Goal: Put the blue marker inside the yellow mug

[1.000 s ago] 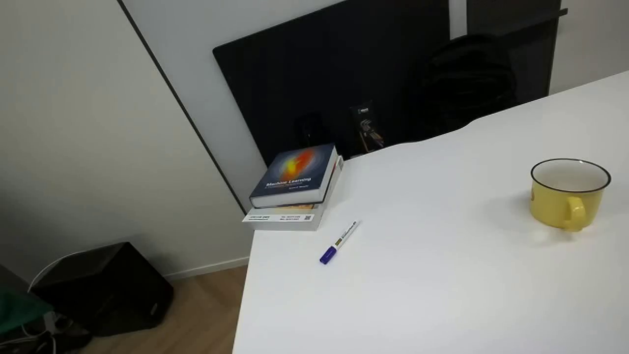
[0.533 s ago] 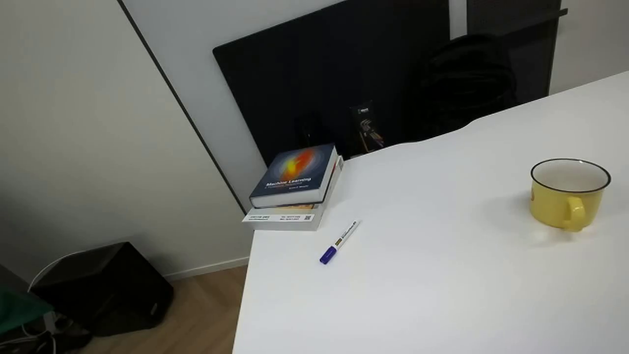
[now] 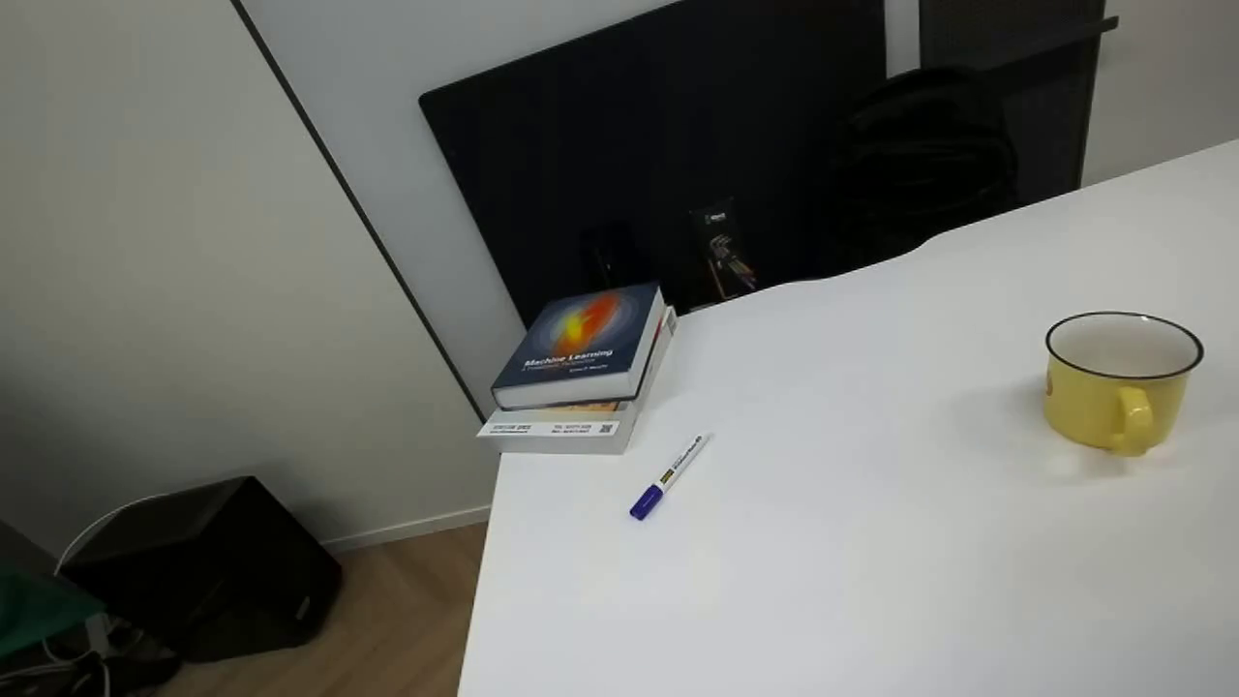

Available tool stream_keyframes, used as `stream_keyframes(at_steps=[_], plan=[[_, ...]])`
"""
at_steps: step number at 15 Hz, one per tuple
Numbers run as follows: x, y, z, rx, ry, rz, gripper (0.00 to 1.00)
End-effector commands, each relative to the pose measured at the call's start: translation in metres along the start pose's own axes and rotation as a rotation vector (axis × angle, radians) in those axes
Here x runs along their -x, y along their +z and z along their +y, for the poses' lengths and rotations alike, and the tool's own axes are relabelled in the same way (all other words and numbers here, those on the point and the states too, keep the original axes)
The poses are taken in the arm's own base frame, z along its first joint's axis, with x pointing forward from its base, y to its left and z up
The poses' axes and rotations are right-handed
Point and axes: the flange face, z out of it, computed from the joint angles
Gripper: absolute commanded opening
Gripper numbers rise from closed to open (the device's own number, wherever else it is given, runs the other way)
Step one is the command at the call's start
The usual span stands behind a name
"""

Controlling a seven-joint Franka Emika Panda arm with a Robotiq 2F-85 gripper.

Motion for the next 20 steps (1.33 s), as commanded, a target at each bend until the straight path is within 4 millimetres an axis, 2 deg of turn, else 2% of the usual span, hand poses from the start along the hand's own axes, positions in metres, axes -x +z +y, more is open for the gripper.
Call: stream_keyframes(at_steps=[1, 5, 11, 16, 20], plan=[[-0.047, 0.039, 0.012, -0.082, 0.01, -0.044, 1.0], [-0.09, 0.081, 0.014, -0.159, 0.025, -0.093, 1.0], [-0.147, 0.132, -0.019, -0.212, 0.072, -0.131, 1.0], [-0.188, 0.16, -0.043, -0.19, 0.3, -0.184, 1.0], [-0.209, 0.171, -0.056, -0.179, 0.484, -0.226, 1.0]])
